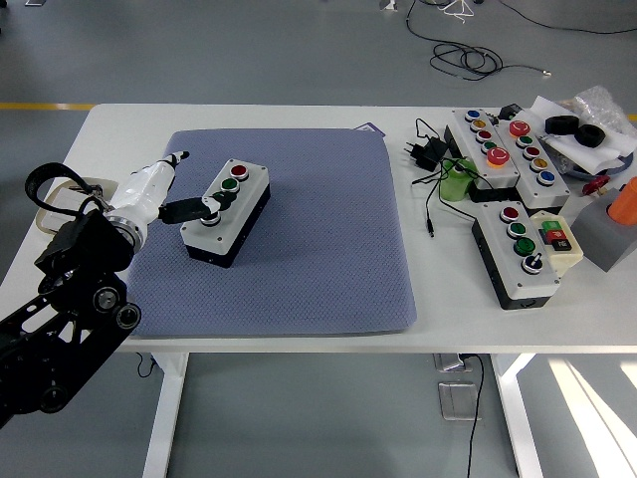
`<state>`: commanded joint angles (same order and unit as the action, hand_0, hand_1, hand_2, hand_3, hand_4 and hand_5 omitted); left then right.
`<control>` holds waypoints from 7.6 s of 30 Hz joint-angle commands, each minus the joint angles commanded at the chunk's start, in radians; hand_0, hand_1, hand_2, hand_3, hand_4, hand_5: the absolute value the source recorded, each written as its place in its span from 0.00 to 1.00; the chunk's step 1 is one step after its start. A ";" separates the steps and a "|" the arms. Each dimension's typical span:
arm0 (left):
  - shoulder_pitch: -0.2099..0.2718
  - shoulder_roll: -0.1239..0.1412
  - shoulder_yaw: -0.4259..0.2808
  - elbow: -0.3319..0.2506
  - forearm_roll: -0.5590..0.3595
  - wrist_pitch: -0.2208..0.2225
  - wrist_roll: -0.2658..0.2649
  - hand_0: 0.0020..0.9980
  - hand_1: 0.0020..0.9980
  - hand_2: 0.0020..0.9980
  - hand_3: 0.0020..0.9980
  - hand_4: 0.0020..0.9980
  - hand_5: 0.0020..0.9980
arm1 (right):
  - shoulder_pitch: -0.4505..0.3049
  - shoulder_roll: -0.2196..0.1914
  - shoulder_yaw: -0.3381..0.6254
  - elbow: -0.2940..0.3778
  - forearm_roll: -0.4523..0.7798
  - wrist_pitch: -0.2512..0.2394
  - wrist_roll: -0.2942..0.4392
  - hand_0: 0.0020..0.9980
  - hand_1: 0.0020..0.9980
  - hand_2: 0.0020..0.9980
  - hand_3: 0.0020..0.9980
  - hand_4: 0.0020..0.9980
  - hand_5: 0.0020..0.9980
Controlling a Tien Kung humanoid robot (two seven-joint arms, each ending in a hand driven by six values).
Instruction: Pick up the button,place it on the desk,press the button,press the button
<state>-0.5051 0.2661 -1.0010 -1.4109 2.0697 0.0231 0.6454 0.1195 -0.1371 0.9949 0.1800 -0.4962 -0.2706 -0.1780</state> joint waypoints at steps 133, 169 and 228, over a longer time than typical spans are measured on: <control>-0.227 -0.010 0.348 0.393 0.156 0.169 -0.756 0.23 0.30 0.25 0.38 0.66 0.08 | -0.002 -0.014 0.043 0.000 -0.048 -0.014 -0.005 0.79 0.80 0.82 0.75 0.41 0.48; -0.237 -0.015 0.374 0.443 0.199 0.105 -0.708 0.51 0.65 0.70 0.75 0.89 0.36 | 0.003 -0.014 0.027 0.000 -0.036 -0.013 -0.002 0.79 0.80 0.82 0.75 0.41 0.48; -0.088 0.035 0.091 -0.095 0.199 -0.254 -0.483 0.00 0.06 0.12 0.78 0.73 0.32 | -0.005 -0.013 0.019 0.000 -0.025 -0.013 0.002 0.79 0.80 0.82 0.75 0.41 0.48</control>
<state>-0.5927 0.3010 -0.9099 -1.5062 2.2689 -0.2312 0.1622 0.1144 -0.1503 1.0138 0.1800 -0.5210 -0.2840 -0.1759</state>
